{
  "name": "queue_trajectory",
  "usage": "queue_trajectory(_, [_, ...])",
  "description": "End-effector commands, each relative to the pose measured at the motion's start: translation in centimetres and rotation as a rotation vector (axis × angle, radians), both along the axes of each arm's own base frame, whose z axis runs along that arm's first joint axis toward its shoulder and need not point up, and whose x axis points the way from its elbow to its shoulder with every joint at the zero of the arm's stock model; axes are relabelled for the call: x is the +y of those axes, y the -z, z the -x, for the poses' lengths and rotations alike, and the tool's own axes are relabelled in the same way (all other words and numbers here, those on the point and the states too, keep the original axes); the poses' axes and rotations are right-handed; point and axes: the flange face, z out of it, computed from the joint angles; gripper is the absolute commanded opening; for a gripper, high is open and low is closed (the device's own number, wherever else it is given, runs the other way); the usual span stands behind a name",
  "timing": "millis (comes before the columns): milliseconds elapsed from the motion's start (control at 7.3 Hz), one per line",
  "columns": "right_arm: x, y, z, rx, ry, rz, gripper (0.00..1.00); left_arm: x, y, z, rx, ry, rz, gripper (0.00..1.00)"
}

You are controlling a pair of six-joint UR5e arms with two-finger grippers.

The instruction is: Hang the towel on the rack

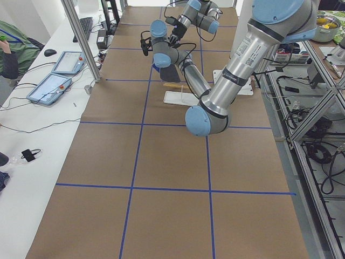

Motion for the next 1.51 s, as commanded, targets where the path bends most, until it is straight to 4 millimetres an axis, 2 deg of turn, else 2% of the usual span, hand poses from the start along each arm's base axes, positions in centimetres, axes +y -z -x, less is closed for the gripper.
queue_trajectory(0, [-0.2,0.2,-1.0,-0.071,-0.018,0.092,0.93,0.0,-0.1,0.0,-0.001,0.000,0.003,0.00])
queue_trajectory(137, [0.1,0.6,-1.8,-0.103,-0.018,0.115,1.00,0.0,-0.1,0.0,-0.001,0.002,0.000,0.00])
queue_trajectory(411, [0.5,0.1,-2.7,-0.110,-0.014,0.124,1.00,0.0,-0.4,0.1,-0.004,0.003,0.004,0.00])
queue_trajectory(548, [-0.2,-0.3,-3.2,-0.135,-0.024,0.173,1.00,0.0,-0.4,0.1,-0.004,0.003,0.005,0.00])
queue_trajectory(685, [-2.2,-1.7,-4.8,-0.120,-0.022,0.214,1.00,0.2,-0.3,0.4,0.000,0.005,0.001,0.00])
queue_trajectory(1096, [-10.0,-6.7,-12.5,0.044,0.036,0.401,1.00,1.9,-0.5,2.1,0.015,0.007,-0.014,0.00])
queue_trajectory(1233, [-12.7,-8.9,-16.5,0.068,0.059,0.461,1.00,2.5,-0.3,2.6,0.022,0.007,-0.022,0.00])
queue_trajectory(1370, [-14.8,-11.2,-20.2,0.093,0.064,0.469,1.00,3.9,-0.5,3.4,0.032,-0.007,-0.028,0.00])
